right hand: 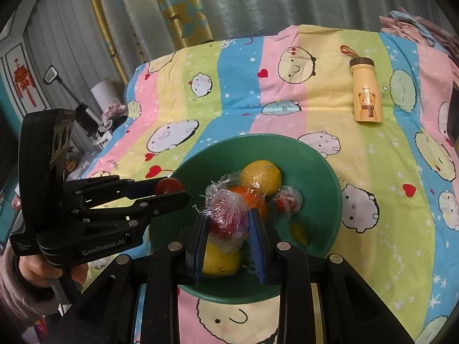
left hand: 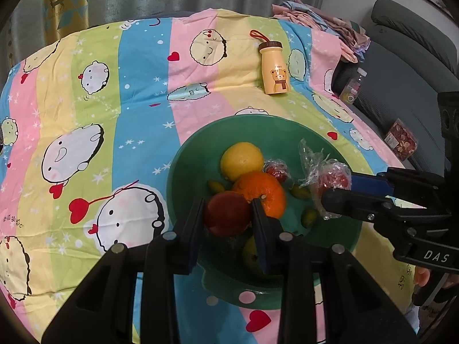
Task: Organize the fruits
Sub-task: 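Carry both wrapped red fruits over the green bowl and lower them in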
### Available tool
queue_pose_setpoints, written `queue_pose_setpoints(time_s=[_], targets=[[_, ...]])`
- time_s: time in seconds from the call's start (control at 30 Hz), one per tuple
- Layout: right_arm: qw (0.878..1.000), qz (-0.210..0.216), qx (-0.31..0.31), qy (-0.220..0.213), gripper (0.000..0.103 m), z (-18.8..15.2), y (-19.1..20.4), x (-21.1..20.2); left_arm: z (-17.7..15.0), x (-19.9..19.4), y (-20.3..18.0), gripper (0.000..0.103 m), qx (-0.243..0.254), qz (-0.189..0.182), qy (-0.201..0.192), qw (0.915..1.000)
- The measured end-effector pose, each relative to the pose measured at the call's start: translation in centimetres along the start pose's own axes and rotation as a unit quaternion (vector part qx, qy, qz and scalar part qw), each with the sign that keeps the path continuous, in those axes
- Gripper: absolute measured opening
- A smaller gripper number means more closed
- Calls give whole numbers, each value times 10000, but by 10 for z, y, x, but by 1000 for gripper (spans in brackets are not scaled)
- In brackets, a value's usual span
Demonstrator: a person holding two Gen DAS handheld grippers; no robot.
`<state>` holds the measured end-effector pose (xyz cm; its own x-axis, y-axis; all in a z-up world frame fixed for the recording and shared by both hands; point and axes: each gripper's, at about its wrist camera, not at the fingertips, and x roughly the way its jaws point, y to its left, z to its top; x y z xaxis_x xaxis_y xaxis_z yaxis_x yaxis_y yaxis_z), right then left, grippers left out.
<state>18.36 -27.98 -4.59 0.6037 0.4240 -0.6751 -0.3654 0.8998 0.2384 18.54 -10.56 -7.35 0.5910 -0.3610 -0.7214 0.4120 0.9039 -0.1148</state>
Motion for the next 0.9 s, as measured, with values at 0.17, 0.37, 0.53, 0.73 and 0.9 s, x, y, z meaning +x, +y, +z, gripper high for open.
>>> queue_pose_setpoints(time_s=[0.17, 0.37, 0.53, 0.73, 0.9], targets=[[9999, -99, 18, -59, 30, 0, -1, -2, 0, 1, 0, 32, 14, 2, 37, 10000], [9992, -221, 125, -294, 30, -4, 1, -9, 2, 3, -2, 30, 95, 71, 43, 9999], [9980, -305, 109, -534, 30, -5, 9, -14, 5, -2, -5, 30, 214, 165, -54, 9996], [9978, -163, 148, -625, 30, -4, 12, -11, 4, 5, -6, 30, 279, 139, 80, 9995], [9979, -94, 219, -595, 30, -7, 6, -8, 5, 10, -10, 30, 393, 203, 172, 9989]])
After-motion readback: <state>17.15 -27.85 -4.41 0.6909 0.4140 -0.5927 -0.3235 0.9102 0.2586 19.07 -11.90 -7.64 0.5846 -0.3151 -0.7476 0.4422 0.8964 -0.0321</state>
